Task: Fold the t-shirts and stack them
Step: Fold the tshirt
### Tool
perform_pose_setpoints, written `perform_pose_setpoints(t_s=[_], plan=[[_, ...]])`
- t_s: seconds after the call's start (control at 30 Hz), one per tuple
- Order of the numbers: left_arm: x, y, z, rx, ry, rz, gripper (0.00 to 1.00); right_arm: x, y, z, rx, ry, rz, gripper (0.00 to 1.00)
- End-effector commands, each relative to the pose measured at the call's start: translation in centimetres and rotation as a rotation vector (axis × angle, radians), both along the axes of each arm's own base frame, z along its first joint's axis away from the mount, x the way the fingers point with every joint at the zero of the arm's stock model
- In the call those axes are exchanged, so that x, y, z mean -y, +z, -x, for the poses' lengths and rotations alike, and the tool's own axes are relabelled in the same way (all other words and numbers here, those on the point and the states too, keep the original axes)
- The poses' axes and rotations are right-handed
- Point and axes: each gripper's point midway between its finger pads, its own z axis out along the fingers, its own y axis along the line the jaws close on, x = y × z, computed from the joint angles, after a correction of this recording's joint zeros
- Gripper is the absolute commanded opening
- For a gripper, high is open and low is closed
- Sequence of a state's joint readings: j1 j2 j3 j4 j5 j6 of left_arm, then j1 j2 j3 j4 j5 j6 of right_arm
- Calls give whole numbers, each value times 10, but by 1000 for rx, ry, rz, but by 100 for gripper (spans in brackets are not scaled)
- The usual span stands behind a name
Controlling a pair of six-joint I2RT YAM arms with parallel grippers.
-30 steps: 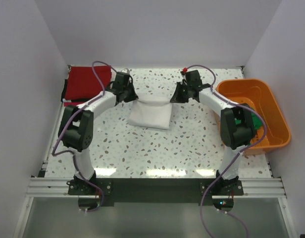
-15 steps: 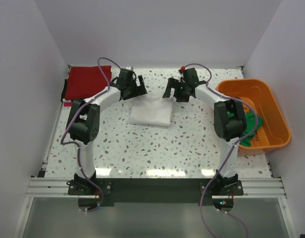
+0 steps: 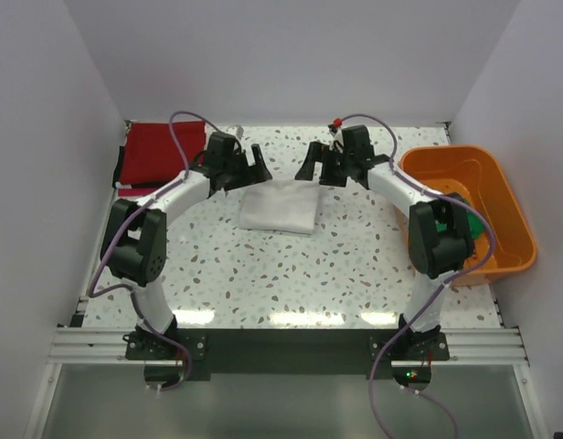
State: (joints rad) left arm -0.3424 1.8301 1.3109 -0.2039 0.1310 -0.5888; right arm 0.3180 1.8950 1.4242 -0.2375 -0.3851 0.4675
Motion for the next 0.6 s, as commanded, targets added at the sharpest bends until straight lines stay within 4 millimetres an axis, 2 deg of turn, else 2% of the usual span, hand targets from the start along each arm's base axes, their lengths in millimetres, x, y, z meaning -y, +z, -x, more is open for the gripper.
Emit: perform_pose_setpoints(t_s=[0.0,0.03,0.07,0.1,0.13,0.17,0.2,0.23,0.27,0.3,0.37,0.4,0.43,0.47,0.5,0.57], plan=[[25,37,-10,120,-119,110,100,-22,5,2,26,65,-59,99],[26,27,-14,101,-117,103,100,-25,4,0,20,66,-75,99],[29,31,-22,108,-120,105,100,-28,4,-4,23,68,-84,99],[32,14,-26,76,-124,99,100,-30,3,-6,23,73,-90,99],[34,10,-29,60,-133,103,100,-31,-7,-9,-1,69,-86,99],[38,16,-39,78,-136,110,100,-34,-4,-14,9,70,-94,99],[41,-1,-44,47,-138,102,100,-36,-6,-17,11,66,-99,99],[41,-5,-49,40,-135,99,100,-36,-18,-21,-15,57,-99,99],[43,1,-59,57,-132,102,100,-38,-15,-26,-7,58,-100,99],[44,-16,-64,31,-128,94,100,-38,-20,-29,-15,56,-95,99],[44,-17,-77,37,-111,92,100,-39,-30,-35,-26,47,-82,99],[42,-32,-80,9,-101,85,100,-37,-33,-37,-27,42,-73,99],[37,-38,-84,-6,-83,73,100,-37,-36,-38,-27,40,-63,99],[36,-36,-90,0,-70,70,100,-35,-42,-41,-32,29,-47,99],[33,-46,-91,-17,-63,61,100,-33,-44,-42,-34,26,-36,98],[26,-52,-92,-26,-38,44,100,-32,-52,-39,-50,34,-17,99]])
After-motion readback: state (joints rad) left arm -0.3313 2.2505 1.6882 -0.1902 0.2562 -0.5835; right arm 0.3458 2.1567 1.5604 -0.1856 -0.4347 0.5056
